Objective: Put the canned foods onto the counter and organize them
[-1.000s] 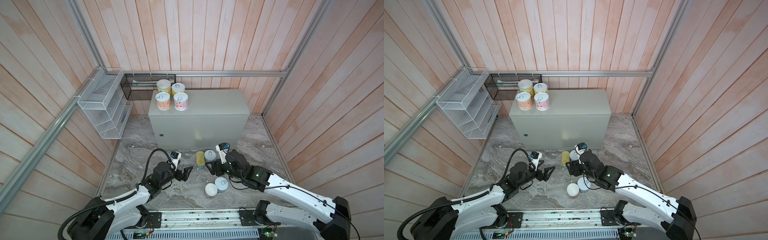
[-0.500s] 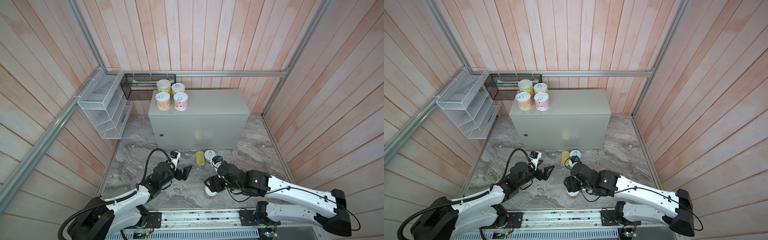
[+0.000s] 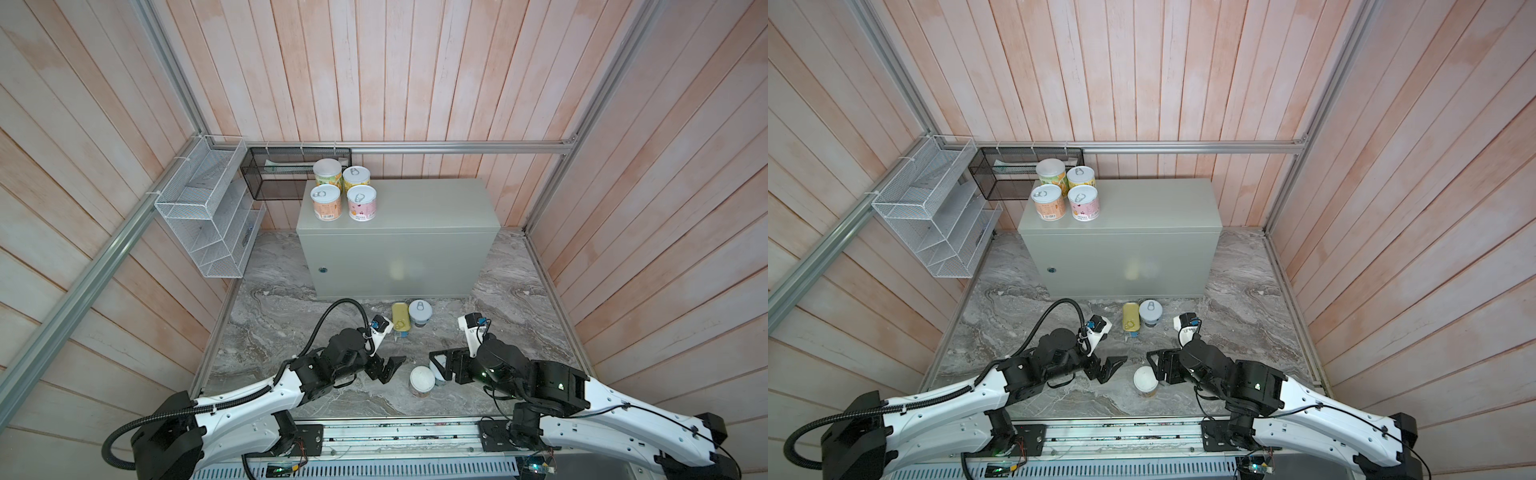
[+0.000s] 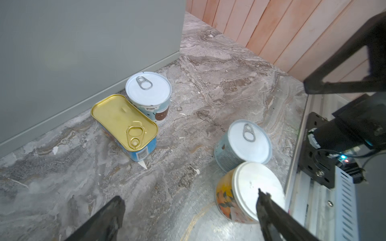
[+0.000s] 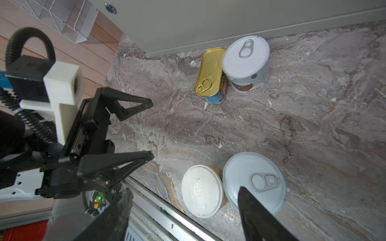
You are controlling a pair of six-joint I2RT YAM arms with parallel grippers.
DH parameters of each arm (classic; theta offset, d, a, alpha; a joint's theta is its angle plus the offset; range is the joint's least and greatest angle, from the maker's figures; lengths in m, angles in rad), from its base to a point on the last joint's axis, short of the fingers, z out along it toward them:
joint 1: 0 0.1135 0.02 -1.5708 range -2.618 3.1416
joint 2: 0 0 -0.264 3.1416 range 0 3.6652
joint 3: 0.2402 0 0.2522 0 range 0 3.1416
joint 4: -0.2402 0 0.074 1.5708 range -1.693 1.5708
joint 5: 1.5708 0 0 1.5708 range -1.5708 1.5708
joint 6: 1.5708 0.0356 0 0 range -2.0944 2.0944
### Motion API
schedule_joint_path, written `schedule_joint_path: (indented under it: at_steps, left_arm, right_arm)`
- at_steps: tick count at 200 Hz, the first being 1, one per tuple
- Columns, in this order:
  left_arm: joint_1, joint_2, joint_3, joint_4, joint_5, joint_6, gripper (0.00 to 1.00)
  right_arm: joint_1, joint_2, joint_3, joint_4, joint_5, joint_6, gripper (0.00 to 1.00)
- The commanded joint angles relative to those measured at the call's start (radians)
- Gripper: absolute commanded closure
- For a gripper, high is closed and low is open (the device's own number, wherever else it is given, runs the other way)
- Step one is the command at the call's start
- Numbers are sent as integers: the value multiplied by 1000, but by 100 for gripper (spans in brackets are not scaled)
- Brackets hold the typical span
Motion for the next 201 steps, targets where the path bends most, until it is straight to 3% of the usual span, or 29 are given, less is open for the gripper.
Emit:
schedule_joint_path:
  at_steps: [1,59,122,201]
  left_arm:
    - [-38,-55,20,-98,64,-54,0]
    - [-77,-16,32,-91,297,-111,0]
    - [-169,92,81,-89,165,-148,0]
    - [-219,236,159,-78,61,-167,0]
  right_arm:
    - [3,-54,-44,16,64,59,21]
    - [3,-109,-65,-10,90,56,21]
    - [3,-121,-75,-2,124,47,21]
    - [3,-184,-64,68,136,27,20]
